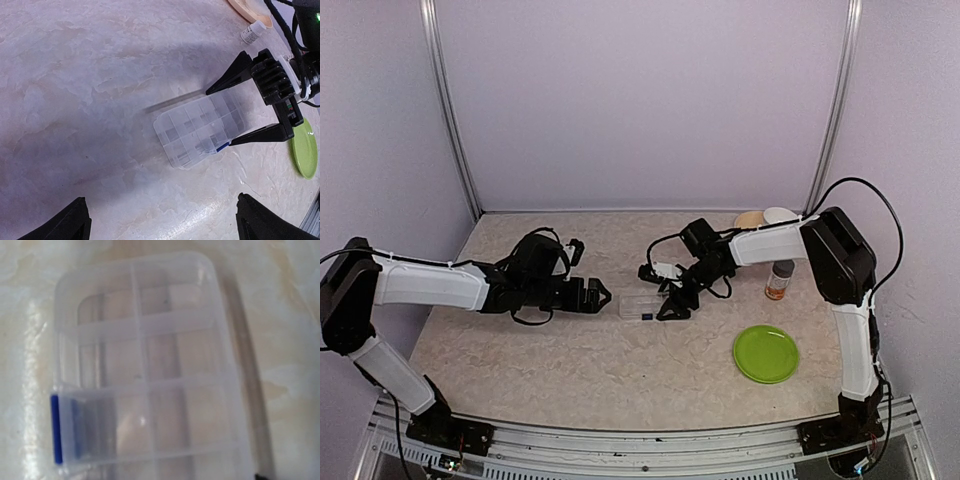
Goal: Sort the pills into containers
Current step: Pick up the pill container from the center of the board.
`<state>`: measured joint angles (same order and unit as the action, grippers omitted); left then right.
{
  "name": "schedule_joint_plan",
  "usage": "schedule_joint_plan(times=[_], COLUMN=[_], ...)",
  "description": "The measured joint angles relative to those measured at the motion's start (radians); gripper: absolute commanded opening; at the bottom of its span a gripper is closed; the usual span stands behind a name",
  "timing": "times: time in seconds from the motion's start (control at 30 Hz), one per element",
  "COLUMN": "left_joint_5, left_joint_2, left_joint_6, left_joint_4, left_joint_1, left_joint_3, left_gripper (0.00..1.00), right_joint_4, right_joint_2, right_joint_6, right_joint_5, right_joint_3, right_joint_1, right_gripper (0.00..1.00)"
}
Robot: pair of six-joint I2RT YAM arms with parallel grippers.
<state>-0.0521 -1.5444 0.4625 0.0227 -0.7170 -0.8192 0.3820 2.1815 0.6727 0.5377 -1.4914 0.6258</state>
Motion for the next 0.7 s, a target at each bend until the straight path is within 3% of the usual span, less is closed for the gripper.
schedule_joint_plan(times=[0.4, 0.7], left_joint_5=[-0.020, -0.042], left_joint_2=[0.002, 0.065], left_joint_6=[0.004, 0.003], left_joint_4=[0.014, 0.087], left_joint_1=[0.021, 0.043], left_joint_3=[0.003, 0.089], left_gripper=[0.99, 0.99], right_joint_4=[-0.022, -0.083], right_joint_2=[-0.034, -0.137], right_joint_6=[-0.042, -0.107], right_joint_5=[0.021, 0.077], right_joint_3=[0.053, 0.113], right_joint_1=[0.000, 0.000], right_gripper=[0.70, 0.68])
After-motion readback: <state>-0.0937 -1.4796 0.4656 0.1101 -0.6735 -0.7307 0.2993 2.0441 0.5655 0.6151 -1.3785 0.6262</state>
